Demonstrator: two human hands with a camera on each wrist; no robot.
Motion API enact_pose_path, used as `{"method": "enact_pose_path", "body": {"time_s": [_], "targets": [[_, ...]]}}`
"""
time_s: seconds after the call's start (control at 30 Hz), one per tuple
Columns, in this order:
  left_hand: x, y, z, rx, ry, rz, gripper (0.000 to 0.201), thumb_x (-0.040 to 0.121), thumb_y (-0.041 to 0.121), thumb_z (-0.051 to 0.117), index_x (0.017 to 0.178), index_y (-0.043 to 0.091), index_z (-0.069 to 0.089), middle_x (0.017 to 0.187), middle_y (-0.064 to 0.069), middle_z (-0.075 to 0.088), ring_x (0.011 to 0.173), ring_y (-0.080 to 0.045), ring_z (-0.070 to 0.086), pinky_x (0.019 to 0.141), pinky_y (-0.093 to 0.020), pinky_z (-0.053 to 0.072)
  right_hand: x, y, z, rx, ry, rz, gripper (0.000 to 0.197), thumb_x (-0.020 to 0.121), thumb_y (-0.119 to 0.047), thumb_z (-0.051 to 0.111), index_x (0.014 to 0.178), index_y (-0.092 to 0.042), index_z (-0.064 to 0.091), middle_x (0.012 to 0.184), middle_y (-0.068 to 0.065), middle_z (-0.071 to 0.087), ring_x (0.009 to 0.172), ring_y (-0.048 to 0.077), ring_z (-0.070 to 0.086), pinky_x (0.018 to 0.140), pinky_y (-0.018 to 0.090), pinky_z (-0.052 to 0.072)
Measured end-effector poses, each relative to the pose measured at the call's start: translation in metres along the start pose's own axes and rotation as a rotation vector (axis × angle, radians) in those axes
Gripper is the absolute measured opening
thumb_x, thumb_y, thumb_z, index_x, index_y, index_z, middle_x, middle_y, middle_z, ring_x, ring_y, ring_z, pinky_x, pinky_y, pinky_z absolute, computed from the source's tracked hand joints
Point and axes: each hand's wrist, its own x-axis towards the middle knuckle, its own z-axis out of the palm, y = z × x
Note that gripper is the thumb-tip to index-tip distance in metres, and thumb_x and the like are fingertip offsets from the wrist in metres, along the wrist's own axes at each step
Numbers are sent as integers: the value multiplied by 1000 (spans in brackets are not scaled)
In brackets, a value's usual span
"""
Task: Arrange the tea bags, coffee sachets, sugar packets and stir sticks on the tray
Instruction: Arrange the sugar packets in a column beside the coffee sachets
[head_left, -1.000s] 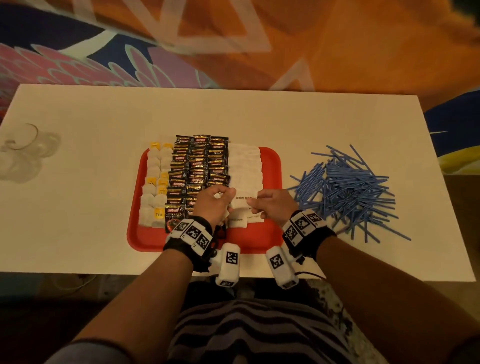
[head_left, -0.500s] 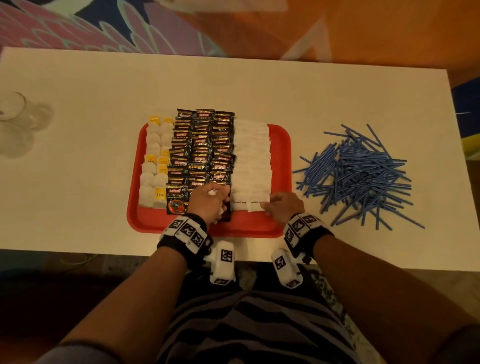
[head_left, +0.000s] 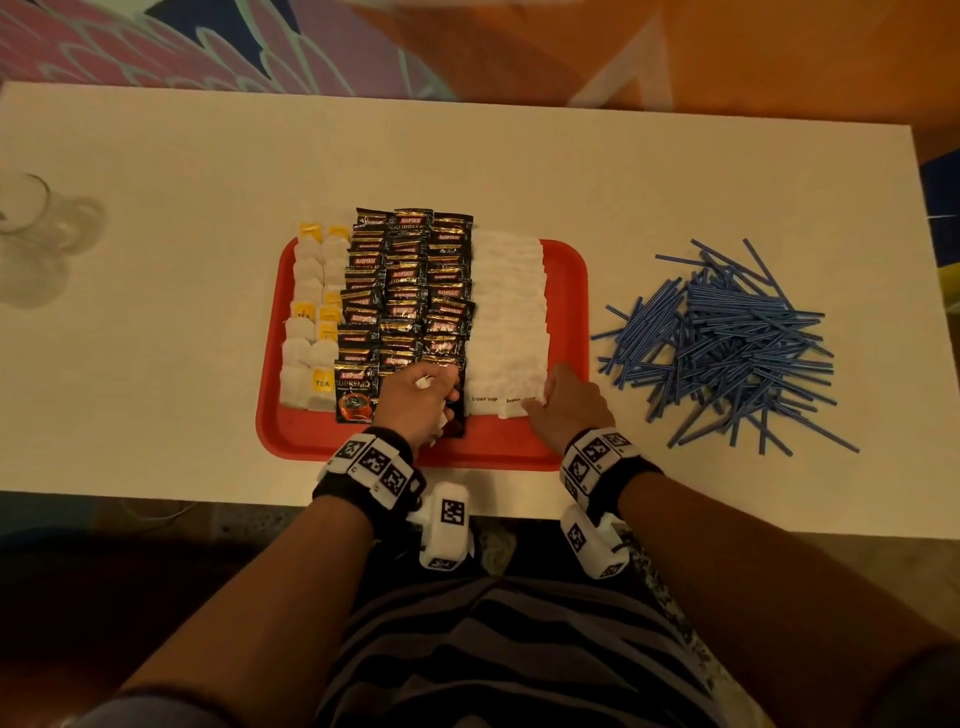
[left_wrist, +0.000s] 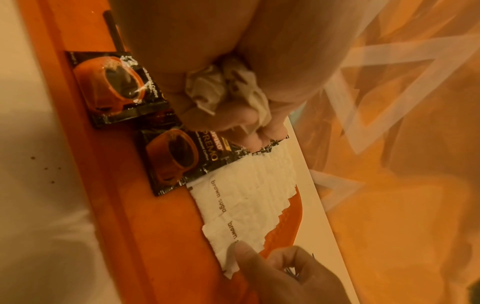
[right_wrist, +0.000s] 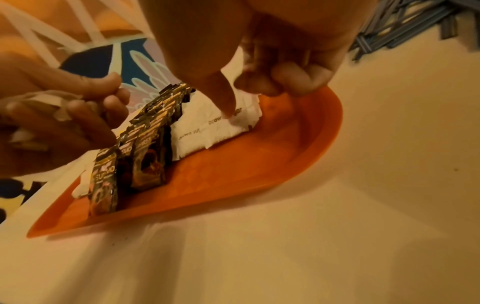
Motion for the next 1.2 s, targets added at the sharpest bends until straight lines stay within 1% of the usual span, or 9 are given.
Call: {"method": "enact_pose_path", "body": {"time_s": [0.1, 0.2, 0.43, 0.7, 0.87, 0.97, 1.03, 1.1, 1.2], "targets": [[-1, 2, -1, -1, 4, -2, 14, 98, 30, 62, 91, 19, 66, 78, 0, 66, 51, -9, 55, 36, -20, 35, 0, -7, 0, -42, 9, -233, 17, 92, -24, 62, 86, -19, 46, 80, -2, 55, 79, 20, 57, 70, 33, 50], [-1, 3, -1, -14, 12, -2, 18, 98, 32, 61, 88, 18, 66, 74, 1, 65, 48, -9, 53, 36, -19, 34, 6, -11, 7, -123, -44, -366, 8, 93, -18, 59, 95, -18, 51, 91, -4, 49, 88, 18, 52, 73, 27, 40], [-1, 6, -6, -104, 7, -46, 38, 102, 43, 50, 87, 10, 64, 70, -1, 59, 51, -13, 51, 33, -20, 31, 13, -12, 8, -41, -100, -332, 15, 91, -16, 62, 103, -22, 54, 99, -4, 47, 91, 14, 47, 79, 26, 40], [3, 29, 3, -246, -36, -118, 49, 104, 49, 39, 78, 12, 57, 66, -5, 57, 44, -14, 49, 34, -17, 29, -2, -38, -31, 351, -77, -301, 11, 84, -24, 73, 89, -20, 64, 68, -8, 62, 64, 2, 59, 60, 19, 41], [-9, 56, 12, -257, -36, -64, 49, 105, 49, 33, 77, 14, 50, 56, -3, 51, 35, -11, 44, 31, -18, 31, -21, -71, -59, 395, -165, -361, 27, 79, -51, 73, 81, -25, 67, 79, -10, 65, 74, 3, 60, 63, 20, 42], [-11, 67, 18, -217, -19, -40, 53, 102, 57, 33, 80, 15, 55, 57, -1, 46, 44, -14, 39, 38, -22, 33, -24, -82, -67, 350, -180, -368, 26, 80, -45, 74, 84, -20, 69, 79, -11, 65, 72, -2, 58, 59, 17, 40], [-12, 73, 21, -231, -57, -36, 56, 100, 63, 32, 82, 16, 57, 58, 0, 44, 45, -14, 37, 44, -25, 31, -24, -87, -71, 314, -162, -375, 17, 82, -36, 74, 84, -22, 67, 79, -11, 64, 72, 1, 58, 62, 19, 44], [-14, 79, 21, -269, -89, -24, 54, 101, 60, 33, 82, 15, 56, 50, 3, 43, 37, -11, 36, 39, -22, 30, -23, -89, -76, 350, -142, -368, 10, 83, -31, 74, 84, -24, 67, 81, -9, 65, 78, 8, 61, 72, 25, 49], [-17, 86, 19, -411, -159, -34, 44, 102, 49, 44, 84, 12, 58, 58, -2, 55, 39, -13, 50, 37, -21, 38, -21, -92, -84, 521, -178, -289, 10, 86, -20, 71, 81, -23, 63, 79, -4, 65, 75, 17, 64, 78, 40, 55]]}}
